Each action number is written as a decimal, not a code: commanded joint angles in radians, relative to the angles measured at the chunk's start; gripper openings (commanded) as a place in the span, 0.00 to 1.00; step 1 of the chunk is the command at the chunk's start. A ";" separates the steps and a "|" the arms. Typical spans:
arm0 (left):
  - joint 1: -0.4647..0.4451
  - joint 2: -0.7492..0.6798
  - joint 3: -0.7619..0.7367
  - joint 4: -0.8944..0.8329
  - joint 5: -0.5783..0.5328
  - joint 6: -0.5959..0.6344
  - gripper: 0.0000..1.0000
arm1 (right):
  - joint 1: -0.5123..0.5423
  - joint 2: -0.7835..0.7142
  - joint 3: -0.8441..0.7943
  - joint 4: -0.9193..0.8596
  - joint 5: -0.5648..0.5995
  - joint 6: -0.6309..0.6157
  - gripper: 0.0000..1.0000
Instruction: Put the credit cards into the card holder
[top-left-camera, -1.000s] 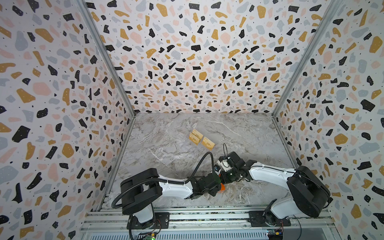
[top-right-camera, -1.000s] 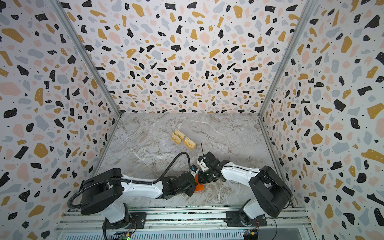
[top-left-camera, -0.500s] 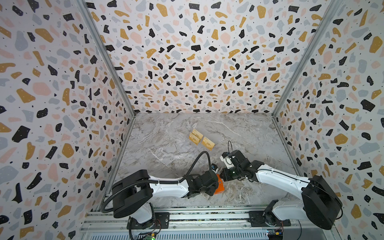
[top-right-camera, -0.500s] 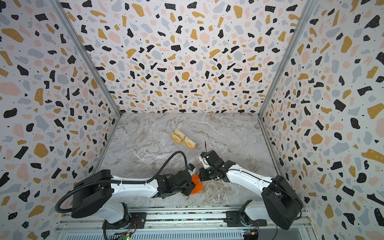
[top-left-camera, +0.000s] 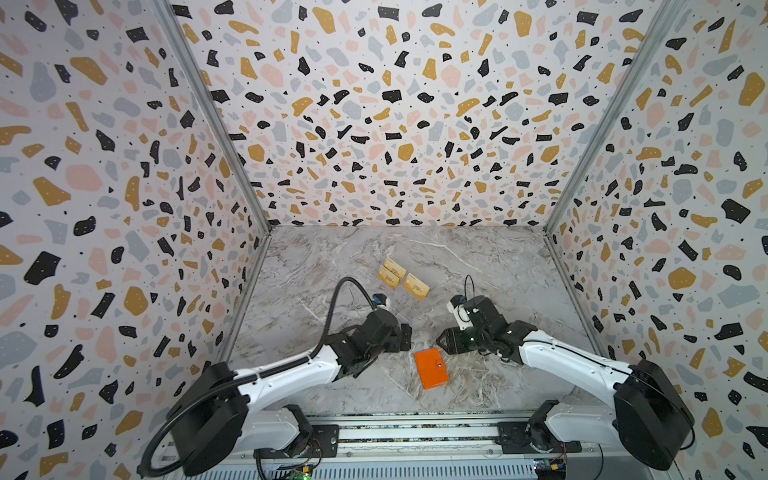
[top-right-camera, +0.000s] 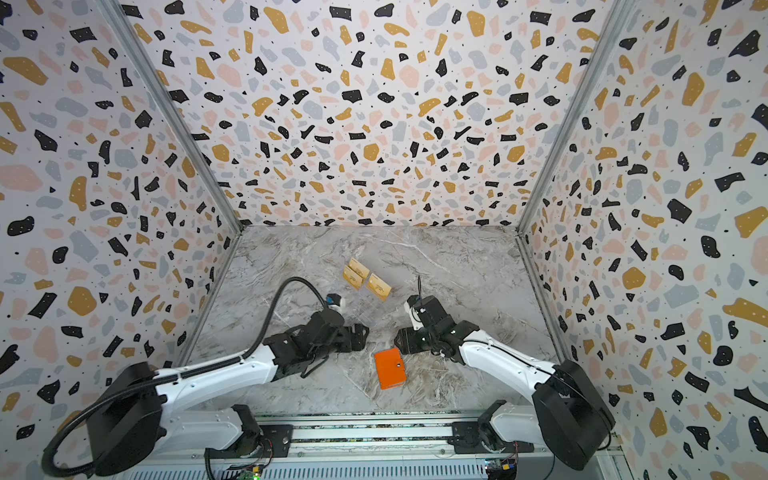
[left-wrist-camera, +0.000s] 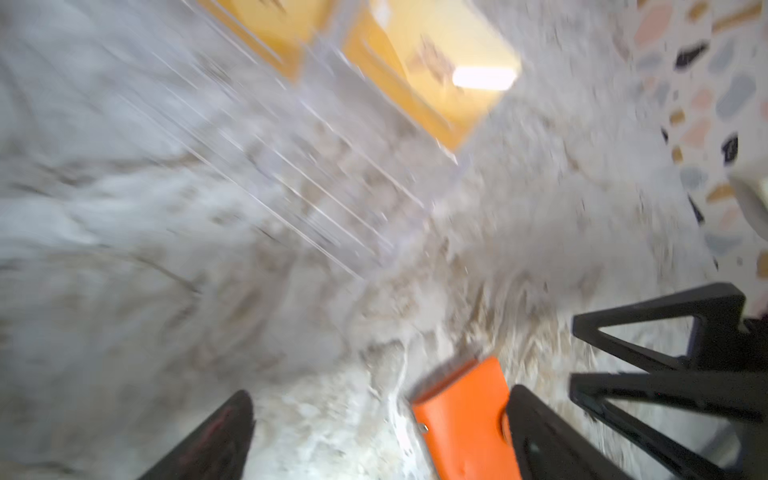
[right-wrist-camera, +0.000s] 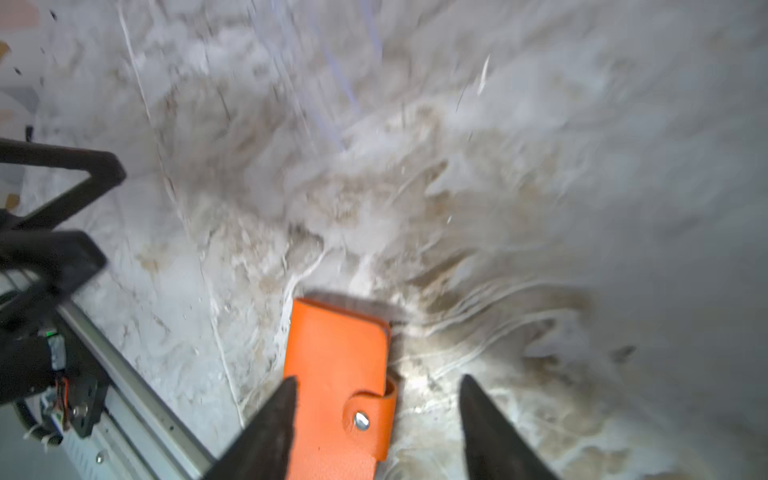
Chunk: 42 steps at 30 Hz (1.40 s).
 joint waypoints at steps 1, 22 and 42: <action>0.083 -0.128 0.056 -0.098 -0.315 0.076 1.00 | -0.052 -0.088 0.067 0.102 0.198 -0.112 0.89; 0.490 -0.204 -0.601 1.020 -0.488 0.694 1.00 | -0.524 -0.029 -0.546 1.270 0.376 -0.410 0.99; 0.656 0.190 -0.532 1.335 -0.394 0.664 1.00 | -0.560 0.250 -0.495 1.443 0.327 -0.446 0.99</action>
